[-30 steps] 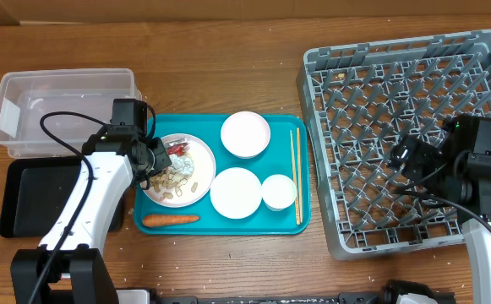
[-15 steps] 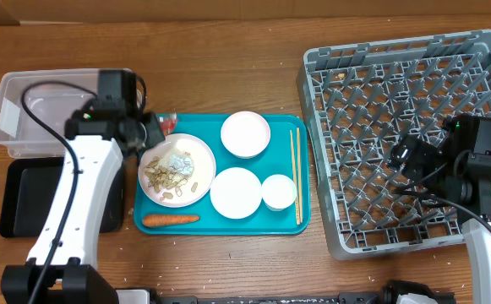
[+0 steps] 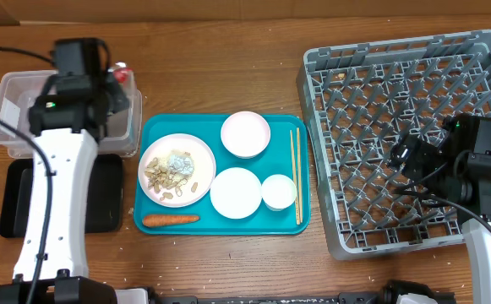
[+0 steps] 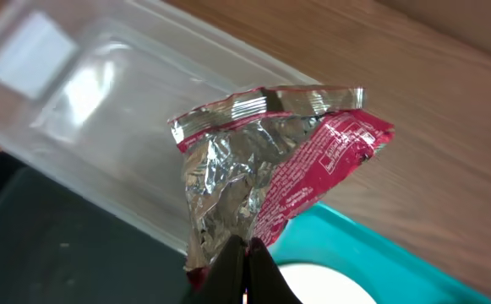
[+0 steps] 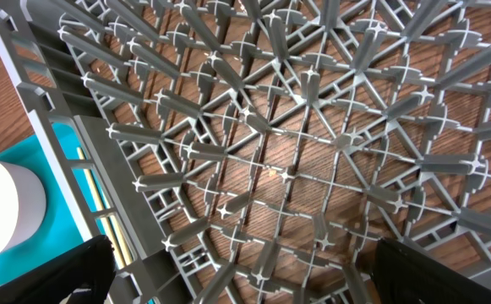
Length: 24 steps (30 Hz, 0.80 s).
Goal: Sort waste into correct bins and load items into the dishwasher
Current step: 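Carry the wrapper left and drop it into the clear bin, then return the left gripper to the plate and grasp the tissue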
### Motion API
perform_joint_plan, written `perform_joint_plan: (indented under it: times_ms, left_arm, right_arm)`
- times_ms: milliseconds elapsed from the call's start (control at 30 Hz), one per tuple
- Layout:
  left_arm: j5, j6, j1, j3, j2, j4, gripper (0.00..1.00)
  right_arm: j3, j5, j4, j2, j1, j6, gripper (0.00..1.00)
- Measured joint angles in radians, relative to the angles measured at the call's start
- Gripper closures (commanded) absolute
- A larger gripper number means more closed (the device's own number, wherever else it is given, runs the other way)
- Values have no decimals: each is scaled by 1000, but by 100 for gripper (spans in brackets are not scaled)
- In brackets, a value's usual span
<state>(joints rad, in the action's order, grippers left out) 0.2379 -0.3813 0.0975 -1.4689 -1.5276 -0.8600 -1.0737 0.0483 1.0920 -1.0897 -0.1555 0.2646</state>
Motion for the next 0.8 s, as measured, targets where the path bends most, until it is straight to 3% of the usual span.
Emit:
perform_joint_plan:
  times_ms: [200, 233, 300, 367, 600, 800]
  left_arm:
    - [26, 0, 75, 0, -5, -1, 91]
    - [27, 0, 74, 0, -8, -1, 77]
    - [29, 4, 74, 0, -29, 0, 40]
    - [29, 11, 74, 0, -50, 0, 25]
    - [-15, 20, 74, 0, -81, -9, 21]
    - [-298, 56, 40, 0, -81, -80, 20]
  right_arm:
    - [0, 0, 0, 0, 0, 0, 0]
    - [0, 0, 1, 0, 0, 0, 0]
    - [0, 0, 0, 0, 0, 0, 0]
    - [0, 0, 0, 0, 0, 0, 0]
    - [0, 0, 0, 0, 0, 0, 0]
    - [0, 0, 2, 0, 0, 1, 0]
